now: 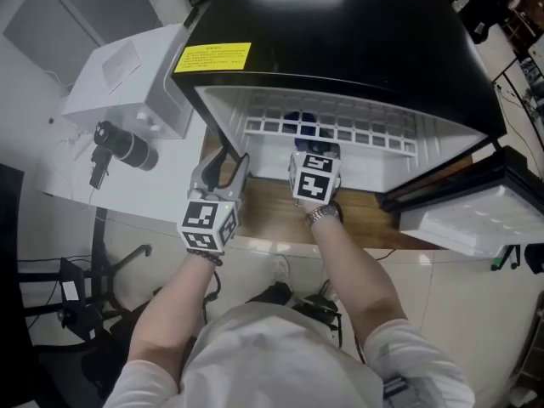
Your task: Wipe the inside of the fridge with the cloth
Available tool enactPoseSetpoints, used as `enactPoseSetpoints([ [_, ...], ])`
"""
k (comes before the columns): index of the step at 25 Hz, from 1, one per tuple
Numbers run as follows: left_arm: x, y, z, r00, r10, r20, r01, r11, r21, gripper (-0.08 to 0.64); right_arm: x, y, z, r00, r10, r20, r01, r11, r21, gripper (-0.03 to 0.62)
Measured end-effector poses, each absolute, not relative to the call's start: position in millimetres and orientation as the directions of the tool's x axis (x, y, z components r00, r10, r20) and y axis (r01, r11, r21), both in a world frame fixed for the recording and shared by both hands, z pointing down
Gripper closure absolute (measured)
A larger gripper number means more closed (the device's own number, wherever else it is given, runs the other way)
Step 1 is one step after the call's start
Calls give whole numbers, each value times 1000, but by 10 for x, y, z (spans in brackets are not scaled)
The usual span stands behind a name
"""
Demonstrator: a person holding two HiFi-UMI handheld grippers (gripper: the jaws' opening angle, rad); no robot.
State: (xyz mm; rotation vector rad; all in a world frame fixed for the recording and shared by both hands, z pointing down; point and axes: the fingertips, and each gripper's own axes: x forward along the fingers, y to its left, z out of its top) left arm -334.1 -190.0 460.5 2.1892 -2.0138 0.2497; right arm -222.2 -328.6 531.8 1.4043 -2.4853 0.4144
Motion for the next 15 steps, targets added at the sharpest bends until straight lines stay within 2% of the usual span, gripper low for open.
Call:
enactPoseSetpoints([
  [8, -3336, -1895, 4605, 98, -968, 231, -995, -102, -4, 391, -2839, -2970, 5252, -605, -719, 342, -795, 570, -207, 554],
  [15, -3341, -1901, 4613, 103, -967, 231, -994, -108, -11, 394, -3046, -2827, 5676, -626, -653, 425, -774, 586, -239, 554],
])
